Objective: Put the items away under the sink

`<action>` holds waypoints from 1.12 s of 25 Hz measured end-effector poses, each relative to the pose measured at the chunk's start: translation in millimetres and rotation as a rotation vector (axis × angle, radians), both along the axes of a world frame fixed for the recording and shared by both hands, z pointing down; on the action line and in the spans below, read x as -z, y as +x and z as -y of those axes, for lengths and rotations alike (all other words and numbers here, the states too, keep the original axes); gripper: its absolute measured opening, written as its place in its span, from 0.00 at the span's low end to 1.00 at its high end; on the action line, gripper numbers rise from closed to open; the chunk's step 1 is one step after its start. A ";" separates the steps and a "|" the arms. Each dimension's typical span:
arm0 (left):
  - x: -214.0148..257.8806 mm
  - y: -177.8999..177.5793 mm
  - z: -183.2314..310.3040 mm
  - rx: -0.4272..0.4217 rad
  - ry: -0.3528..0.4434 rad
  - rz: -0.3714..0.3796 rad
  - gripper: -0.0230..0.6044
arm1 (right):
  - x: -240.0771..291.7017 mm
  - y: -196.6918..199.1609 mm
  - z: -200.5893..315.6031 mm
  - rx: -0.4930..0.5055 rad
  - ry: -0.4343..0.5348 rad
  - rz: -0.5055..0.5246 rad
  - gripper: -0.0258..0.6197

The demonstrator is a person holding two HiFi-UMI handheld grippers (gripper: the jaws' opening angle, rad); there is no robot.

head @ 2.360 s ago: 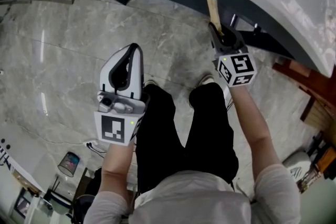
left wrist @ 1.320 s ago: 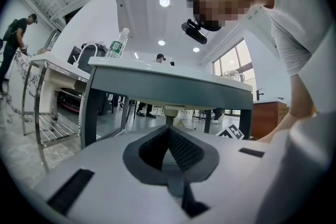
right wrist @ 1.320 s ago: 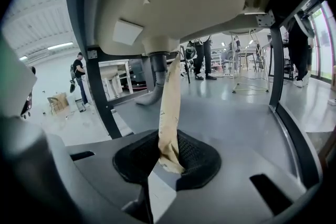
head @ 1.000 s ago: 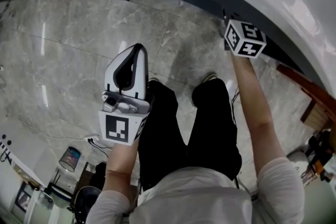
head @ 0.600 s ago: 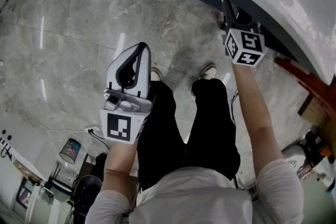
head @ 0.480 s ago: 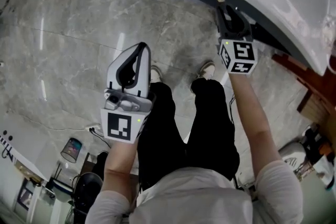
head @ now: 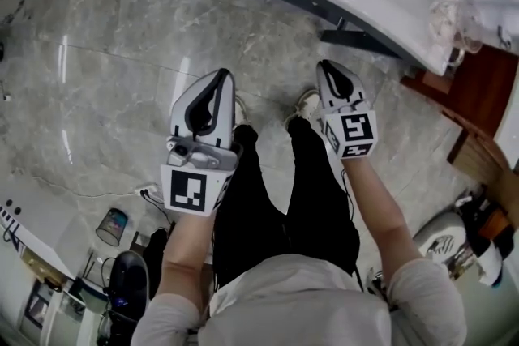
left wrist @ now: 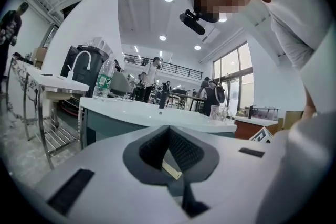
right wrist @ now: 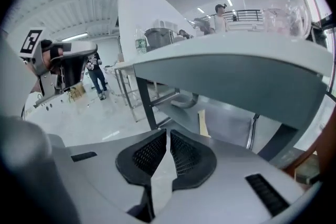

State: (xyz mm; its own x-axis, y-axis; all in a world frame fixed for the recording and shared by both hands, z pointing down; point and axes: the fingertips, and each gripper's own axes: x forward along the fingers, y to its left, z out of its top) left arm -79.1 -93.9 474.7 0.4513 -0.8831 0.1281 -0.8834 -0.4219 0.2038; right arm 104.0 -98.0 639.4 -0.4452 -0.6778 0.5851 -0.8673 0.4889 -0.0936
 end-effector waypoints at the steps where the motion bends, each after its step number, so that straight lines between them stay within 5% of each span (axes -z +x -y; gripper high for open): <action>1: 8.6 2.0 -2.1 -0.001 -0.001 -0.002 0.04 | 13.0 0.6 -4.5 -0.004 -0.001 0.011 0.12; 13: 116.3 33.7 -11.2 -0.004 0.047 -0.048 0.04 | 195.8 11.1 -9.0 -0.002 0.148 0.096 0.11; 28: 226.2 65.0 -21.1 -0.012 0.149 -0.040 0.04 | 334.5 47.4 -14.8 -0.032 0.276 0.238 0.11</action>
